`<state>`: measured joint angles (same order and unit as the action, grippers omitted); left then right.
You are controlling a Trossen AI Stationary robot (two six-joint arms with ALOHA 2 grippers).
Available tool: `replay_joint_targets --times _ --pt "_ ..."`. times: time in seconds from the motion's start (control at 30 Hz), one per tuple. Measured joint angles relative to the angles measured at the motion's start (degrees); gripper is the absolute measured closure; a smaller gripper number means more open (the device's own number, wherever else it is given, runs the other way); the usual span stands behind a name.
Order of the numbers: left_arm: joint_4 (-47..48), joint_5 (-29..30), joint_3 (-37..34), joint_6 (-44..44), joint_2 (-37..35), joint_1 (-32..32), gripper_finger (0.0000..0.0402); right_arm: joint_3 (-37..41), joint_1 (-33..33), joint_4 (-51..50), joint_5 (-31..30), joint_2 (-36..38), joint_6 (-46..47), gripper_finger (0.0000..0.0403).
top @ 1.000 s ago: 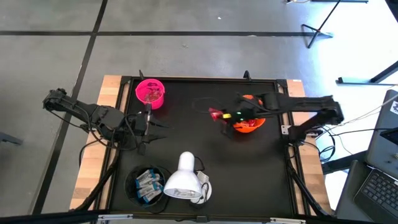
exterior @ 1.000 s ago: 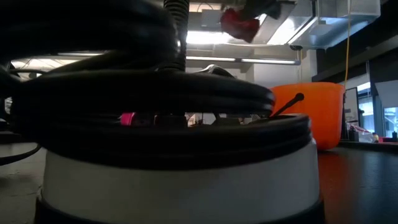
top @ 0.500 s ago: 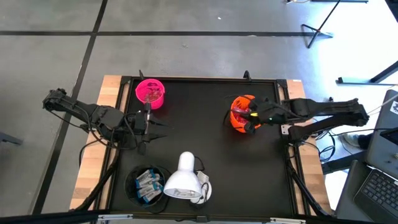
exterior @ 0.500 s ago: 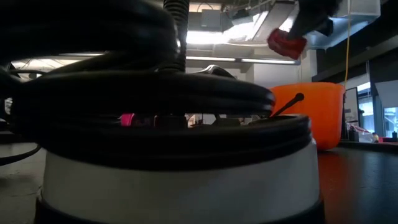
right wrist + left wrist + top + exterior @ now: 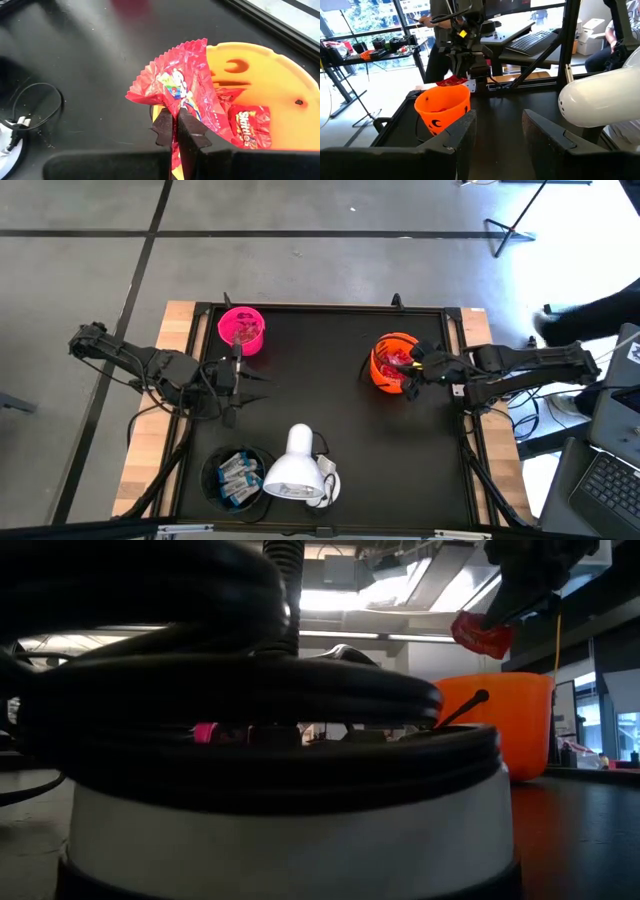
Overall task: Sort candy
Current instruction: Put the red candy into the orange bucket, then return to Home Position
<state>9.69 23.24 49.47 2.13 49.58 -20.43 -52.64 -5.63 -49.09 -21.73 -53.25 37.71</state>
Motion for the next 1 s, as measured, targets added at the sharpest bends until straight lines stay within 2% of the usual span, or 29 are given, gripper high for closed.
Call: replay_joint_targets --times 0.37,0.57,0.67,0.83,1.0 --pt "0.0 0.0 0.0 -0.1 0.0 0.0 0.025 0.0 0.0 -0.3 -0.8 0.0 0.0 0.0397" --pt "0.0 0.1 0.0 -0.1 0.0 0.0 0.025 0.0 0.0 -0.4 -3.1 -0.1 0.9 0.0392" --pt "0.0 0.1 0.0 -0.1 0.0 0.0 0.025 0.0 0.0 -1.2 -4.9 -0.2 1.8 0.0364" --pt "0.0 0.1 0.0 -0.1 0.0 0.0 0.025 0.0 0.0 -5.0 -7.7 -0.2 4.9 0.0289" --pt "-0.7 1.4 0.0 1.3 0.0 0.0 0.025 0.0 0.0 -4.5 -5.8 0.7 3.9 0.0232"
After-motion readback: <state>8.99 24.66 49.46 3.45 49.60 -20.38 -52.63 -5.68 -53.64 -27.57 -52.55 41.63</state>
